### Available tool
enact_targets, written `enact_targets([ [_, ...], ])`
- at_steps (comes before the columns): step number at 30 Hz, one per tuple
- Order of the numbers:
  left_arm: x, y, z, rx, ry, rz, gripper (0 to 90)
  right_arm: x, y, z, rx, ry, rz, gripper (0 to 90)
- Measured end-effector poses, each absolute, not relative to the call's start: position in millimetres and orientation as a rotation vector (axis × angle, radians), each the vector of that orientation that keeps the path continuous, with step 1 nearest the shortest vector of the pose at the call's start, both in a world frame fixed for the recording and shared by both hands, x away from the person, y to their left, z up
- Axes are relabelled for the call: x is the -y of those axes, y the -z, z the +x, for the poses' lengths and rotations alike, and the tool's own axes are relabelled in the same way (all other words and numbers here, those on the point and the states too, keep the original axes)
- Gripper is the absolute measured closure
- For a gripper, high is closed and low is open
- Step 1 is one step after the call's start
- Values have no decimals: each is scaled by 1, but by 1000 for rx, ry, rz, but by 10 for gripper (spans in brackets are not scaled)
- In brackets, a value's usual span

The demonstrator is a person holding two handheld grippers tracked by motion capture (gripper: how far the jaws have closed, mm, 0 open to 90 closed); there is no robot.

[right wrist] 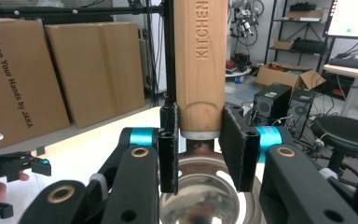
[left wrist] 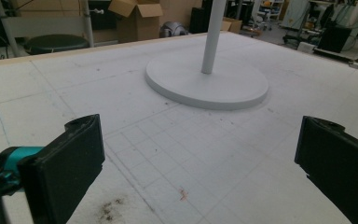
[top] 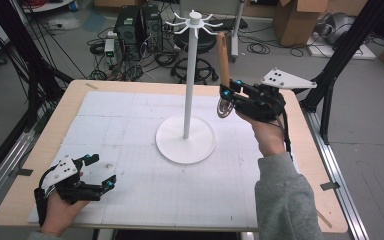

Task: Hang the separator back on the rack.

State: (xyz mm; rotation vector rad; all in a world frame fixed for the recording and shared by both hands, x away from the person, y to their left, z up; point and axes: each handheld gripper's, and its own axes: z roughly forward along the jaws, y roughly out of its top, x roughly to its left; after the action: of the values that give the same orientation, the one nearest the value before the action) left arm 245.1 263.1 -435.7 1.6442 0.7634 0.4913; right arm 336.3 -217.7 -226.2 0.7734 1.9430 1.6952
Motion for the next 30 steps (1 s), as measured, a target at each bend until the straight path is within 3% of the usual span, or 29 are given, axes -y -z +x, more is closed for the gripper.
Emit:
enact_targets([
  [30, -267, 437, 242, -780, -502, 1651, 18, 206, 223, 348, -1948, -1686, 772, 697],
])
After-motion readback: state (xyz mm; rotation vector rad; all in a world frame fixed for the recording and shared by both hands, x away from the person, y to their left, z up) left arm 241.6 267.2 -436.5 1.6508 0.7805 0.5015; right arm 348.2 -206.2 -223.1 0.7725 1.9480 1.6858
